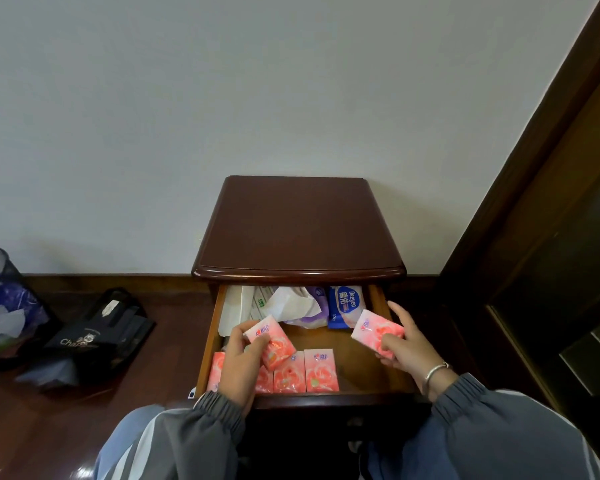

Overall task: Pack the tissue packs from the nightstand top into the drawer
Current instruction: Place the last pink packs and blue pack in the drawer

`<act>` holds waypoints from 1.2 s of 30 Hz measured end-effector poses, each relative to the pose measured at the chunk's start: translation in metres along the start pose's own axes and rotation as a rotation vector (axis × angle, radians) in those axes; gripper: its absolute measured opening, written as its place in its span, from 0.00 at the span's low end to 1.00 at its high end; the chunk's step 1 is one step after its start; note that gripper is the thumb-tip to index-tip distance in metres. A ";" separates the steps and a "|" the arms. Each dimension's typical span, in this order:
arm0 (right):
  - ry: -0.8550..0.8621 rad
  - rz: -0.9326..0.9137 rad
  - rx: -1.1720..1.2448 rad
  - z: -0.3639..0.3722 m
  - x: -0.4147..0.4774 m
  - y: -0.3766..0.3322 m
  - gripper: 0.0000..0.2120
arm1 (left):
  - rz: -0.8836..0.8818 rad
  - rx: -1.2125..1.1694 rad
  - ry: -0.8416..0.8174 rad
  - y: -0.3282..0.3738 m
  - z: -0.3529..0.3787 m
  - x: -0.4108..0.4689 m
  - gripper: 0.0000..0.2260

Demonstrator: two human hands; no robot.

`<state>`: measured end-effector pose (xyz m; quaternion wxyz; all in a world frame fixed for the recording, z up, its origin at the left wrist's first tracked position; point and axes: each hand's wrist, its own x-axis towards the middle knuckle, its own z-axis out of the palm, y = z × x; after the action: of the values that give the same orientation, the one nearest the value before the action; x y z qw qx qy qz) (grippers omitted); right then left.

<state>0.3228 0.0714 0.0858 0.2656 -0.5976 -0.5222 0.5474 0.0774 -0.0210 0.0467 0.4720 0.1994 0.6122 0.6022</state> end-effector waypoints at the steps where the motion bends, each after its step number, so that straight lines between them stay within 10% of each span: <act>1: -0.010 -0.007 -0.070 0.000 0.000 0.001 0.28 | -0.007 0.002 -0.004 0.000 0.000 0.000 0.08; 11: 0.225 -0.157 -0.626 0.041 -0.011 0.016 0.13 | -0.018 0.037 -0.018 0.000 0.001 0.002 0.08; 22: 0.038 -0.004 -1.299 0.052 0.004 0.021 0.15 | -0.039 0.105 -0.029 0.000 0.001 0.001 0.08; 27: 0.070 -0.067 -1.275 0.048 0.005 0.013 0.11 | -0.038 0.105 -0.055 0.003 0.002 -0.002 0.09; 32: -0.234 -0.176 -0.387 0.055 -0.012 -0.010 0.16 | 0.010 0.105 -0.188 0.009 0.008 -0.010 0.13; 36: -0.330 -0.159 -0.247 0.061 -0.013 -0.012 0.17 | 0.096 0.164 -0.290 0.011 0.031 -0.017 0.11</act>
<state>0.2642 0.0479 0.0852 0.1435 -0.4851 -0.6670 0.5470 0.1075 -0.0156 0.0678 0.5082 0.3511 0.5744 0.5371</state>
